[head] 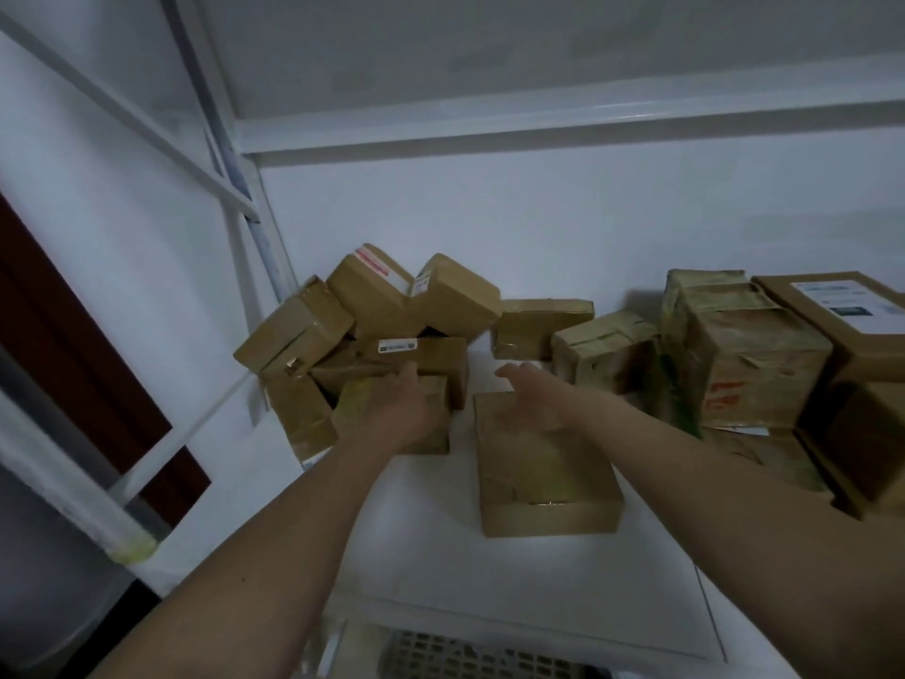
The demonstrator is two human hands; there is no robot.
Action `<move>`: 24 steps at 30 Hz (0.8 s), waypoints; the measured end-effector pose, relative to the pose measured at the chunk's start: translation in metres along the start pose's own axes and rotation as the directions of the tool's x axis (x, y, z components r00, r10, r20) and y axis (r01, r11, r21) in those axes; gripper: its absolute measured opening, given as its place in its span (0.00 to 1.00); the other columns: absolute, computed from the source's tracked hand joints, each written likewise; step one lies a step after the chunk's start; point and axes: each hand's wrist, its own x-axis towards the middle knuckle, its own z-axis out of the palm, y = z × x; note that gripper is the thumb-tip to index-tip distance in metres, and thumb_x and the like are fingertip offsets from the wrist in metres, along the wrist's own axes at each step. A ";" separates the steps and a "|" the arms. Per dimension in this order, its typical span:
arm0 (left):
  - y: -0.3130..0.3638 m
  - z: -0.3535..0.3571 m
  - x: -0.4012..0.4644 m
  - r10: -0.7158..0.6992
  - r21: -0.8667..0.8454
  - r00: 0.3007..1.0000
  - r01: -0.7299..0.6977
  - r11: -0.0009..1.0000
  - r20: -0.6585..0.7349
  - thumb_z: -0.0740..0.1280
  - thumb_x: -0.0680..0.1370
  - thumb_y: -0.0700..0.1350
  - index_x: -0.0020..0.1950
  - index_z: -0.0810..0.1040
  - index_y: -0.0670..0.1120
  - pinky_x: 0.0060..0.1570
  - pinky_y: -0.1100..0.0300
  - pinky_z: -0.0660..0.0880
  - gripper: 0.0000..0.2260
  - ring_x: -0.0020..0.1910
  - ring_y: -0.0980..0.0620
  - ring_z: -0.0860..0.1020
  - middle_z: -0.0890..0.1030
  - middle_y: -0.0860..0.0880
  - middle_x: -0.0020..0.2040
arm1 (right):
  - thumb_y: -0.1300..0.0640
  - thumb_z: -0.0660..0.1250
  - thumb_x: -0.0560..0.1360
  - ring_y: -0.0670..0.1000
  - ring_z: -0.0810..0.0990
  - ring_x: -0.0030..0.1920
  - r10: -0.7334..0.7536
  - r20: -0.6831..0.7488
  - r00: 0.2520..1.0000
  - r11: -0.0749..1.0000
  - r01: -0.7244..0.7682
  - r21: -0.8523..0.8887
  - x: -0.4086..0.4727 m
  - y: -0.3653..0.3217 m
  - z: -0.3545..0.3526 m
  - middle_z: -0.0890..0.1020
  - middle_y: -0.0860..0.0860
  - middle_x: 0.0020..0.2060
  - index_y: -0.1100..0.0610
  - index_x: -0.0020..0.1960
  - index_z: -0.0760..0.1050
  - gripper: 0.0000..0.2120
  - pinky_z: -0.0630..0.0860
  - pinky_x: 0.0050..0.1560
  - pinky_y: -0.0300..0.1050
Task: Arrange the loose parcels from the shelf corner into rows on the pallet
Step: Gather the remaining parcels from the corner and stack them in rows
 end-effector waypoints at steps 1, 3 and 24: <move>-0.003 -0.001 0.011 0.022 -0.056 1.000 -0.022 0.998 0.006 0.67 0.77 0.48 0.74 0.60 0.42 0.56 0.58 0.69 0.29 0.64 0.42 0.71 0.69 0.44 0.68 | 0.55 0.68 0.75 0.59 0.68 0.68 0.017 0.004 1.000 0.998 -0.017 0.054 0.005 -0.003 -0.002 0.60 0.57 0.73 0.55 0.77 0.53 0.36 0.72 0.64 0.53; 0.000 -0.009 0.025 0.061 -0.060 0.998 -0.060 0.996 0.017 0.71 0.74 0.53 0.75 0.58 0.44 0.55 0.56 0.71 0.35 0.64 0.44 0.71 0.69 0.45 0.68 | 0.51 0.68 0.76 0.59 0.70 0.67 0.042 -0.031 0.999 0.988 -0.037 0.147 0.021 -0.003 -0.008 0.62 0.57 0.72 0.58 0.76 0.54 0.36 0.73 0.63 0.53; 0.029 0.005 0.193 0.127 -0.332 0.992 -0.111 0.937 0.028 0.77 0.69 0.47 0.75 0.56 0.48 0.65 0.51 0.69 0.41 0.68 0.46 0.68 0.67 0.45 0.70 | 0.67 0.63 0.75 0.57 0.75 0.41 0.391 0.123 0.912 0.228 -0.226 0.947 0.207 0.037 -0.031 0.74 0.61 0.47 0.65 0.61 0.71 0.14 0.72 0.33 0.42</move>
